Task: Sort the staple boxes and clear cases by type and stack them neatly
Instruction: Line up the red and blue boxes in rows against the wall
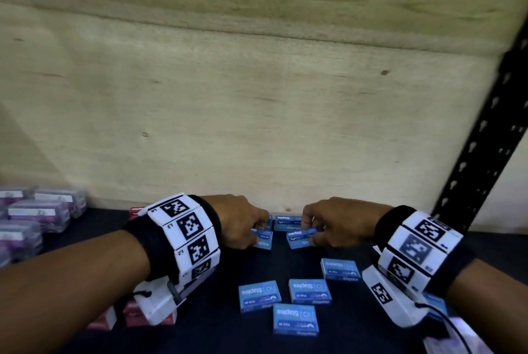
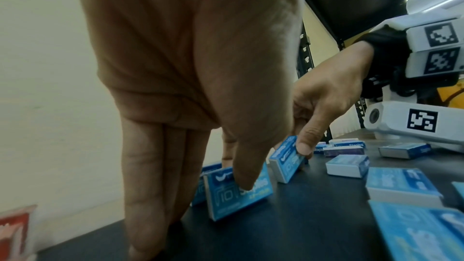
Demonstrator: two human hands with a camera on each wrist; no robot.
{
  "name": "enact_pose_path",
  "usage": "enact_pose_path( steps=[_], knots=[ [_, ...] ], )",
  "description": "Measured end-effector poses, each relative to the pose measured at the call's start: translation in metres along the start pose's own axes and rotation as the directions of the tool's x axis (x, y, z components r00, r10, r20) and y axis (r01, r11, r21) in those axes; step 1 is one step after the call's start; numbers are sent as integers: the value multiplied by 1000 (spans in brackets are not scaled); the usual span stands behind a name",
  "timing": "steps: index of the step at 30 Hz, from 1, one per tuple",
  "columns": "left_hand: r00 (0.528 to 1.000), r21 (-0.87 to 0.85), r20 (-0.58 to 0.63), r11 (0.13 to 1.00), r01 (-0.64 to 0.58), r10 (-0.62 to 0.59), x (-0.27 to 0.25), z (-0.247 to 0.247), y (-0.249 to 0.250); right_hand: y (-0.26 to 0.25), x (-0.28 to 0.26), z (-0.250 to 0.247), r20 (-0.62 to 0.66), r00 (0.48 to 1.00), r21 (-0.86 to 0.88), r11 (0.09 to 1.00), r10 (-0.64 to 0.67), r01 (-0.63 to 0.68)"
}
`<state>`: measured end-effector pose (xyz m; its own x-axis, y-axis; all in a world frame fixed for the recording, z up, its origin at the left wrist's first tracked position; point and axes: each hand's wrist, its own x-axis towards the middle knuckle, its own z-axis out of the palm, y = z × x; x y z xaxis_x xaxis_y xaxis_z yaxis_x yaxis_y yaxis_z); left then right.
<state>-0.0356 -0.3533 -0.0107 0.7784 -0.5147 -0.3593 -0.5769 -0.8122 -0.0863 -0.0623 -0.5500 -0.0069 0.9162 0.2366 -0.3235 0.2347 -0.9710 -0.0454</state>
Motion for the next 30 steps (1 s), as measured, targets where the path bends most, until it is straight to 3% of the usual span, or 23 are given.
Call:
enact_pose_path(
  steps=[21,30],
  knots=[
    [998,23,61,1000,9,-11,10,-2,-6,-5,16,1,53,997,-91,994,58,-53],
    [998,48,54,999,11,-14,8,-6,-2,-1,18,4,25,997,-8,998,68,-68]
  ],
)
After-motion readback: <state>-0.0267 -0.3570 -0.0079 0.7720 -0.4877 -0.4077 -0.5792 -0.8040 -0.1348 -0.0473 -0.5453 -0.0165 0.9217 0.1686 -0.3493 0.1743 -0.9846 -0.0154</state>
